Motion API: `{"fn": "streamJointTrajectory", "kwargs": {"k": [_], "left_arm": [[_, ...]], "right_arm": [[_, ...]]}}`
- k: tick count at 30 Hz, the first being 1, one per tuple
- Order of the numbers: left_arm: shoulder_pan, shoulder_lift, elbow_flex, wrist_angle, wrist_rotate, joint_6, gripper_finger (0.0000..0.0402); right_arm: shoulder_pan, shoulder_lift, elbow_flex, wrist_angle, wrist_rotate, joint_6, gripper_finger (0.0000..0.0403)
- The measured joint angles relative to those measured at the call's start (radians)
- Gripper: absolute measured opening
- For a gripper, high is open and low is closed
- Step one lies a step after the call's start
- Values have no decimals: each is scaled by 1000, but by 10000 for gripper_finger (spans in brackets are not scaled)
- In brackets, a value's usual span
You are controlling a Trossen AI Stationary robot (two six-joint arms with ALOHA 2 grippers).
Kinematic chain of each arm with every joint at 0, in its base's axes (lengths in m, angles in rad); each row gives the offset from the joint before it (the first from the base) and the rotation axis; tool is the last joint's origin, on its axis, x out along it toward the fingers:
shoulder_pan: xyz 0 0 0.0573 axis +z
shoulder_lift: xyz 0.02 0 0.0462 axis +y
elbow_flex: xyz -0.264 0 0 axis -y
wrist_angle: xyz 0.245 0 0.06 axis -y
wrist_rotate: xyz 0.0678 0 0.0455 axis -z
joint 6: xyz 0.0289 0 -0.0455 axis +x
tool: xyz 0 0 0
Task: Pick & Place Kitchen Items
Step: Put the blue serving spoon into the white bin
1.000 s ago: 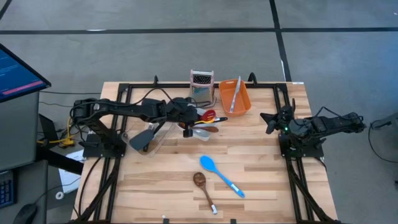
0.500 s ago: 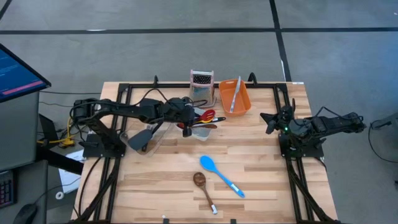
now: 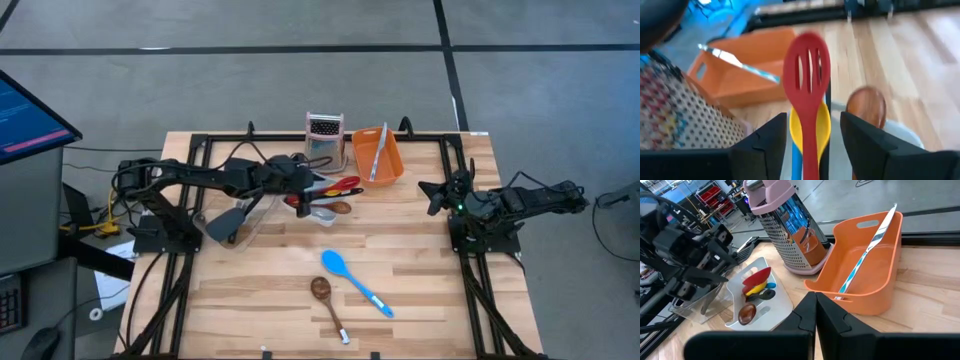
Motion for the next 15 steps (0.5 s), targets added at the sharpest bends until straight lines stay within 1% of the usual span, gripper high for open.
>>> {"fn": "streamJointTrajectory", "kwargs": {"k": [2,5,8,11,15], "left_arm": [[-6,-4,0,42,0,-23,175],[-6,-42,1,77,1,-68,176],[-6,-97,1,71,1,-113,174],[-6,-167,0,74,10,-190,160],[-16,-255,0,73,56,-306,125]], "right_arm": [[0,0,0,0,0,0,0],[0,0,0,0,0,0,0],[0,0,0,0,-1,0,0],[0,0,0,0,-1,0,0],[0,0,0,0,-1,0,0]]}}
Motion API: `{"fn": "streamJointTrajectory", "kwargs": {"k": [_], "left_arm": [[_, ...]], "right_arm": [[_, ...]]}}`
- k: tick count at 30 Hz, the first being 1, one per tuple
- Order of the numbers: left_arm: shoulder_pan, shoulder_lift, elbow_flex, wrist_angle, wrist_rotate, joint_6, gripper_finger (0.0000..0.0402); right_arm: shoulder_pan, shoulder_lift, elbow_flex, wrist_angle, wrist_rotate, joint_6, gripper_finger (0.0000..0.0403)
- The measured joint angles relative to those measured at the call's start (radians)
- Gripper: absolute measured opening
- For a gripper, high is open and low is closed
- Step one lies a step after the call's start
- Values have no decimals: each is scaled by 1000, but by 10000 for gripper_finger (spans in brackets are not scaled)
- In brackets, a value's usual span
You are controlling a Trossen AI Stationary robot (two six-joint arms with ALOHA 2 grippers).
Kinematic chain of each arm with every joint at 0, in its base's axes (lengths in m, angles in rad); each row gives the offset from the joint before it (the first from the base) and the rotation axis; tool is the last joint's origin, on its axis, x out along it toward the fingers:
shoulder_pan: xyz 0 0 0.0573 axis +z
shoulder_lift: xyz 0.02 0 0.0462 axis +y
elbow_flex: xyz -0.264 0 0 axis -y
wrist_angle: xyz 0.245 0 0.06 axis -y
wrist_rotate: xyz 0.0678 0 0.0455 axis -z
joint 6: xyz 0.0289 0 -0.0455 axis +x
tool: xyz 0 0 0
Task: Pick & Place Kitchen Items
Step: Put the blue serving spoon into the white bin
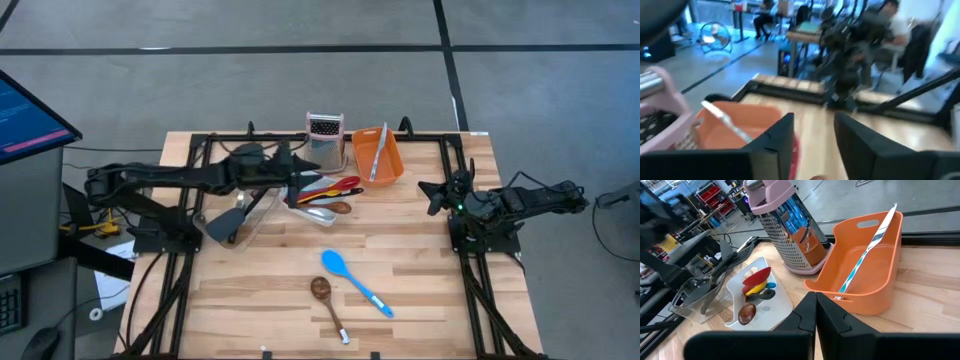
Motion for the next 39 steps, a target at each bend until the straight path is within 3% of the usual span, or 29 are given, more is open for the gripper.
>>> {"fn": "streamJointTrajectory", "kwargs": {"k": [7,13,31,39], "left_arm": [[-60,-107,0,3,5,-28,62],[-113,-126,0,2,5,-37,31],[-245,-126,0,21,-19,-247,7],[-404,-125,0,41,-302,-320,3]], "right_arm": [[0,0,0,0,0,0,0],[0,0,0,0,0,0,0],[1,0,0,0,-3,-44,0],[1,0,0,0,-7,-54,0]]}}
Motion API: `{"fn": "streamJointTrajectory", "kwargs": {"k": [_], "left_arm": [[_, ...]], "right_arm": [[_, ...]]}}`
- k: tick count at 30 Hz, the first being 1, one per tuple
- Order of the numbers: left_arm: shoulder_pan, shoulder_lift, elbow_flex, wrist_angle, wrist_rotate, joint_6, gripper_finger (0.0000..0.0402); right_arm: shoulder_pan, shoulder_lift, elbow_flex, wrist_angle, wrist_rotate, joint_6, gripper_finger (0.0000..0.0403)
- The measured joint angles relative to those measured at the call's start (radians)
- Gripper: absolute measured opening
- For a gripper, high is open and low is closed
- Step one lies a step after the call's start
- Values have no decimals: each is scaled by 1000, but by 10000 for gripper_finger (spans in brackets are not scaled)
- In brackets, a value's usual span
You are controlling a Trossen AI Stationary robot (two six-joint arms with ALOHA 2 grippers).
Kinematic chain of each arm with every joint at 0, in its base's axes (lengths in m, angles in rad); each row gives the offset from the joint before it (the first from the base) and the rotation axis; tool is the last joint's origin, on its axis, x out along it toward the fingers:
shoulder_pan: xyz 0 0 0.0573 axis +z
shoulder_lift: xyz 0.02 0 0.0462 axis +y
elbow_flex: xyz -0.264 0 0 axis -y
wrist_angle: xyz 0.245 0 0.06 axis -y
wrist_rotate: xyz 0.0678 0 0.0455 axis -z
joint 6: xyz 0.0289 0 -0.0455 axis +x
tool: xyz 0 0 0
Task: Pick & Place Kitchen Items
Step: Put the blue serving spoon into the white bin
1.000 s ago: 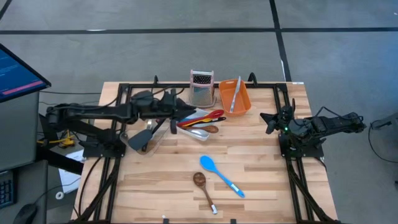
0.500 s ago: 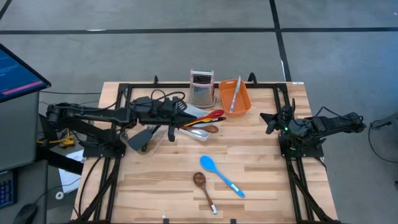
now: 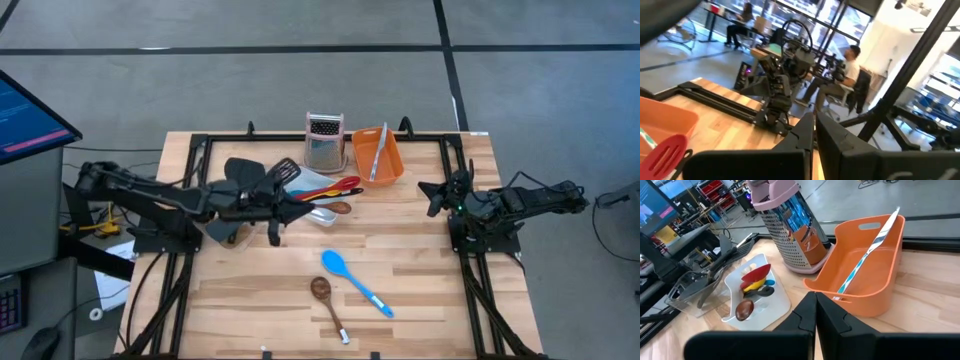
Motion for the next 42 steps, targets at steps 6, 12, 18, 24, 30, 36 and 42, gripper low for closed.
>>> {"fn": "streamJointTrajectory", "kwargs": {"k": [6,12,18,24,30,36,42], "left_arm": [[-137,0,0,36,-201,-3,3],[-228,24,1,89,-329,-4,3],[-237,79,1,140,-339,-4,3],[-237,97,1,147,-339,-28,3],[-236,90,1,145,-339,-7,3],[-236,90,1,136,-338,66,3],[-236,90,1,134,-338,81,3]], "right_arm": [[0,0,0,32,-64,-81,0],[0,0,0,188,-101,-213,0],[0,0,0,401,-153,-398,0],[1,1,1,499,-316,-418,0],[24,51,21,500,-310,-400,0],[40,202,146,468,-309,-511,0],[29,372,337,312,-280,-530,0]]}}
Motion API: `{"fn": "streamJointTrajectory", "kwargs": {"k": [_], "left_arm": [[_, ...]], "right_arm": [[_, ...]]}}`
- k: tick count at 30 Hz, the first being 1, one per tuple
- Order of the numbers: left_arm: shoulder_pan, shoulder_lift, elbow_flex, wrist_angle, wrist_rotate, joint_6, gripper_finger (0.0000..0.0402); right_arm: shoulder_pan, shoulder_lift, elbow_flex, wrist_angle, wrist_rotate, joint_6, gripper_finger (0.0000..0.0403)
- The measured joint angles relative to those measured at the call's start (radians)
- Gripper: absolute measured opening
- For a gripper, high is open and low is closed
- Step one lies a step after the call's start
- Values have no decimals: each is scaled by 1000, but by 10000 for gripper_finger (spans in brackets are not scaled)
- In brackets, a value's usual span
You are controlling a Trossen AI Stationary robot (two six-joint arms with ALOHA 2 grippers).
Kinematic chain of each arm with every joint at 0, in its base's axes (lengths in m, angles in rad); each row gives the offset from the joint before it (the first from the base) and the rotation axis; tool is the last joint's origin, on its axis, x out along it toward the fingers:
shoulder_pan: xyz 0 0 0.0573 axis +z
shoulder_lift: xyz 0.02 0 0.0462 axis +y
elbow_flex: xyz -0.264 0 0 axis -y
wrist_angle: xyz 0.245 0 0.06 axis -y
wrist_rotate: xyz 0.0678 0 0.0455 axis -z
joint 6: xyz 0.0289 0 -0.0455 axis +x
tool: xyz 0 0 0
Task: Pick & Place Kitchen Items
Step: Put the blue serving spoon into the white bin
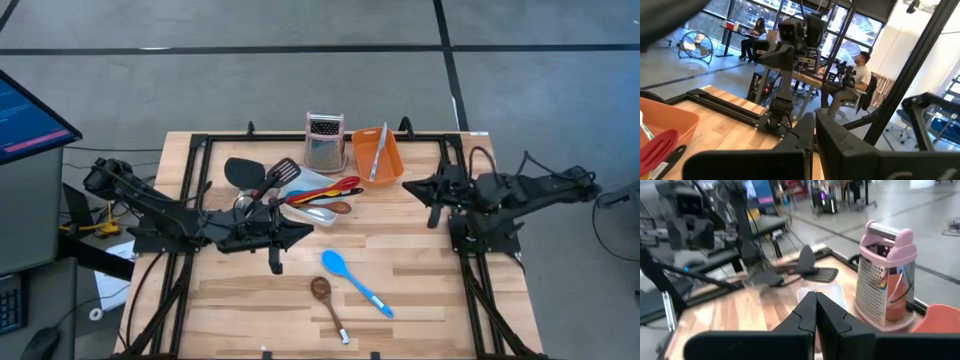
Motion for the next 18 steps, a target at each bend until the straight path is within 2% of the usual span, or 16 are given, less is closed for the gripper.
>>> {"fn": "streamJointTrajectory", "kwargs": {"k": [6,11,18], "left_arm": [[0,-40,0,-46,4,55,3],[0,-166,0,-228,4,55,3],[0,-351,-1,-399,3,55,3]], "right_arm": [[2,212,191,-257,-2,145,0],[15,397,335,-489,-40,312,0],[18,633,483,-589,-132,410,0]]}}
